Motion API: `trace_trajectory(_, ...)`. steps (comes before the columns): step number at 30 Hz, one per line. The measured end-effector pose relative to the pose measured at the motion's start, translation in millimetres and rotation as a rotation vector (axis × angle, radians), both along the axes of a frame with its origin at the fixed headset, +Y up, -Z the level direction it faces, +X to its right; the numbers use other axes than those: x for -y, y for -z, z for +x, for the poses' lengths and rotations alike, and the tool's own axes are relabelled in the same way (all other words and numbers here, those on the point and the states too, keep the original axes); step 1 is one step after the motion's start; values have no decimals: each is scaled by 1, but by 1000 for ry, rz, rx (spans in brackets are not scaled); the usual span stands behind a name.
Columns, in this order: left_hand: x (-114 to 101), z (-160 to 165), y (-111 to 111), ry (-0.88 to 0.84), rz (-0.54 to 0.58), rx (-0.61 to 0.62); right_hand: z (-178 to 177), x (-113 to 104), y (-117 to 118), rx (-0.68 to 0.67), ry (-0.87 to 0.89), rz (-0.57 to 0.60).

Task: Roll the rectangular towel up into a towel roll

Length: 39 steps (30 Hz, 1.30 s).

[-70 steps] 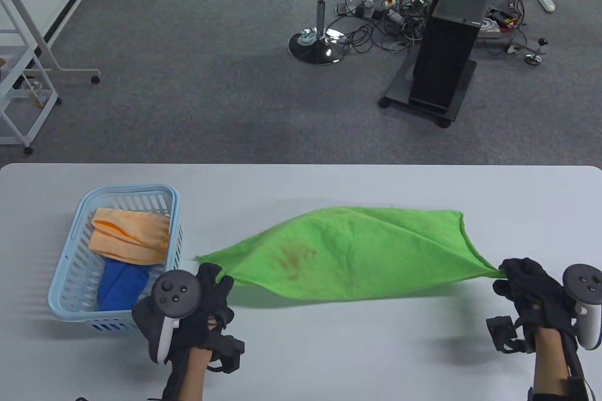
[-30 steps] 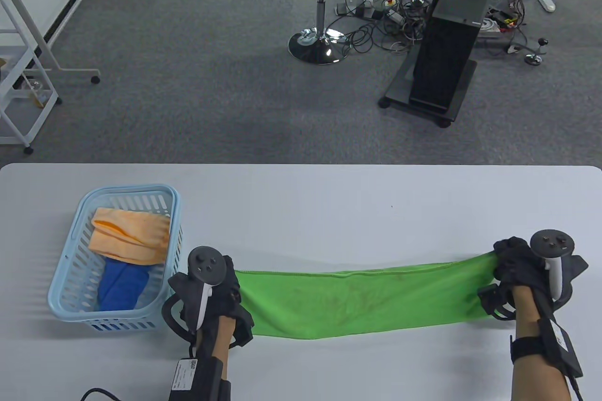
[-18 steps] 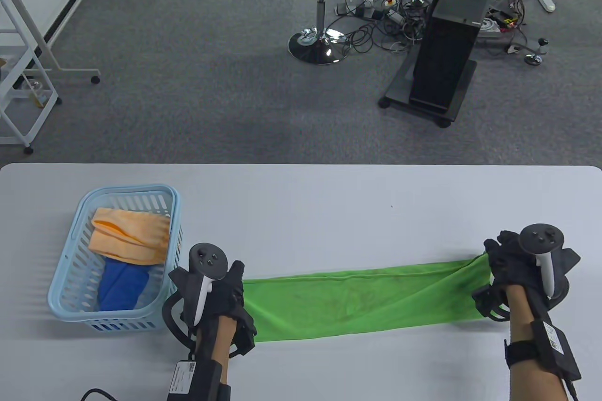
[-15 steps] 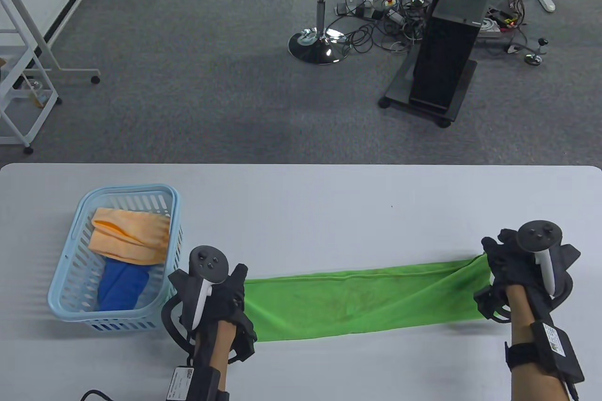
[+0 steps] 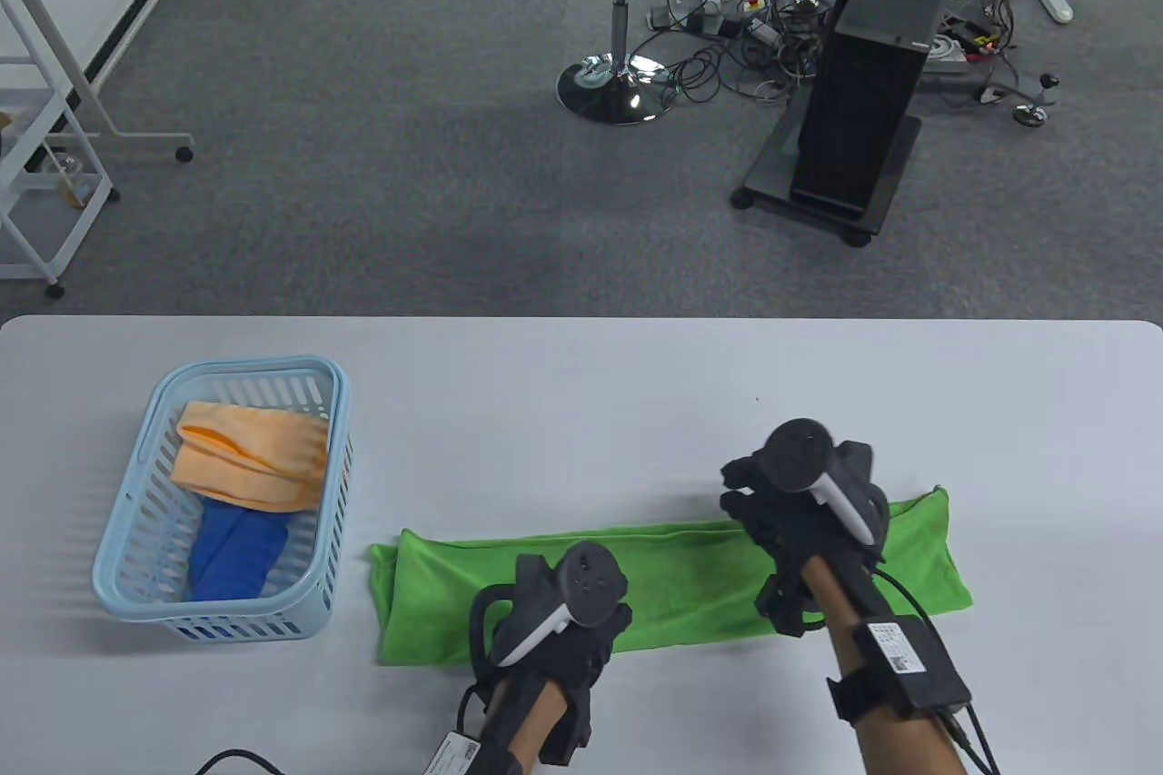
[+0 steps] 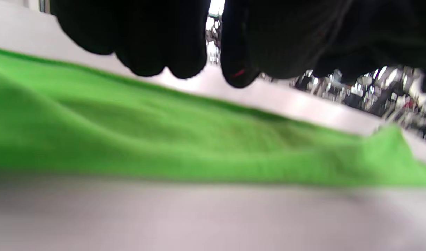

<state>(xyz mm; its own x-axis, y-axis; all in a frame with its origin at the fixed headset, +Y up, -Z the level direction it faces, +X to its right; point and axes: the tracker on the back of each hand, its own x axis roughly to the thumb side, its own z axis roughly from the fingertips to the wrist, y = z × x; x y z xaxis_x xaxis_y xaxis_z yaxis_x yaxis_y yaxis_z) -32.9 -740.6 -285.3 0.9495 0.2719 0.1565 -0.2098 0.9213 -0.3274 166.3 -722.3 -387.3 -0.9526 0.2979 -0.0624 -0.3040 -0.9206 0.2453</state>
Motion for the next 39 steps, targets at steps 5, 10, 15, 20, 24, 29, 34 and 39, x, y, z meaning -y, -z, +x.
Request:
trace_trajectory(5,24,21,2,78,-25,35,-48,40,6,-123,-151,-68)
trace_trajectory(10,37,32,6,227,15,73,-58,59,12,-127,-192,-48)
trace_trajectory(15,-3,17,10,99,139,3,-35,27,24,-6,-106,-81)
trace_trajectory(20,-78,-37,22,-152,306,-144,7,-51,9,98,455,52)
trace_trajectory(24,-122,-75,33,-405,354,-257,11,-112,-20,-48,549,59)
trace_trajectory(29,-138,-84,34,-449,357,-263,-12,-154,-52,-180,358,101)
trace_trajectory(34,-143,-82,18,-440,320,-229,-31,-170,-62,-123,155,235)
trace_trajectory(39,-147,-55,10,-401,207,5,-34,-178,-60,-48,211,250)
